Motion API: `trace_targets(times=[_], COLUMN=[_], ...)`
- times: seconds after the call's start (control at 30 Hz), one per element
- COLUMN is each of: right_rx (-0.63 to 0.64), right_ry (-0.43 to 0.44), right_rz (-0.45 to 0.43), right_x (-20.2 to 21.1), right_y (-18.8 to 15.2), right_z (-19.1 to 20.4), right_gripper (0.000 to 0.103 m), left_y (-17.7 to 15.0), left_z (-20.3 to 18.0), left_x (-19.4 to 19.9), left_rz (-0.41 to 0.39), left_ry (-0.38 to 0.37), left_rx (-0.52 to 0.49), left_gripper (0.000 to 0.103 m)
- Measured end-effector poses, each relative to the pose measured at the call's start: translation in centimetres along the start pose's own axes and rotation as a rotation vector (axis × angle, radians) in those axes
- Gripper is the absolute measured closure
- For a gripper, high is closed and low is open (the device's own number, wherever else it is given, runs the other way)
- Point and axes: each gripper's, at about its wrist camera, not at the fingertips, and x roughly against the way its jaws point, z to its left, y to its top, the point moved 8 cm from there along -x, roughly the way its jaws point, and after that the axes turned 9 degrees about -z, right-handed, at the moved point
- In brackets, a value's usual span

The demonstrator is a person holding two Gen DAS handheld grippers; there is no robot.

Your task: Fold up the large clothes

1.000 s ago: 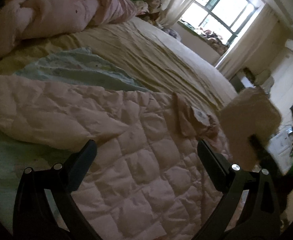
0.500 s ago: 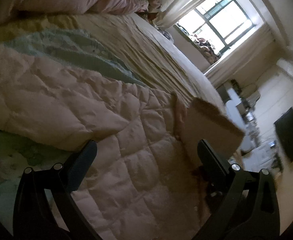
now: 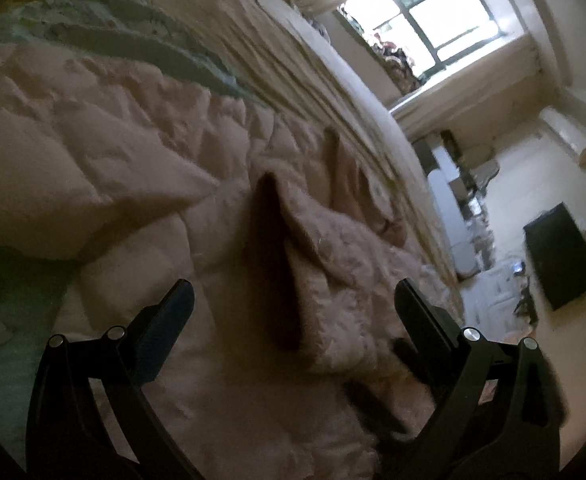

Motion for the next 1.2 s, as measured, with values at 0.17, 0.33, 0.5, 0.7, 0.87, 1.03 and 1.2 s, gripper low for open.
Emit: trace_targets(times=[0.17,0.33,0.5,0.7,0.87,1.03,1.2], right_rx=[-0.126,-0.181,-0.207,-0.306,-0.345,-0.402,-0.41], right_ry=[-0.07,-0.196,-0.333,-0.464,-0.432,-0.415,-0.459], right_rz=[-0.022,0.008,0.033,-0.005,0.005,0.103,0.215], right_x=[4.4,8.0,10.7,11.8,7.8,3.0,0.3], right_y=[-1.0,-3.3,-5.0,-3.2,-1.0,-1.7,-4.6], right_z=[-4.8,-10.2,-15.6,-21.8,-24.4,-26.8,-28.2], right_gripper=[0.024,0.025,0.028,0.028,0.028,0.03,0.031], left_y=[-1.8,-2.7,-1.0,0.1,-0.4,-0.3,1.0], left_z=[-1.3,-1.8,-3.5,-2.4,0.9,0.6,-0.3], left_x=[-1.7,-2.3,0.2,1.1,0.0,0.2,1.7], left_rz=[0.018,-0.028,-0.128,-0.113,-0.044,-0.052,-0.109], left_ry=[0.016,0.147,0.16,0.238,0.277,0.296,0.331], left_rx=[-0.095,-0.275,-0.384,-0.439,-0.341,-0.371,-0.403], left_gripper=[0.01,0.078,0.091,0.09,0.09,0.089,0.081])
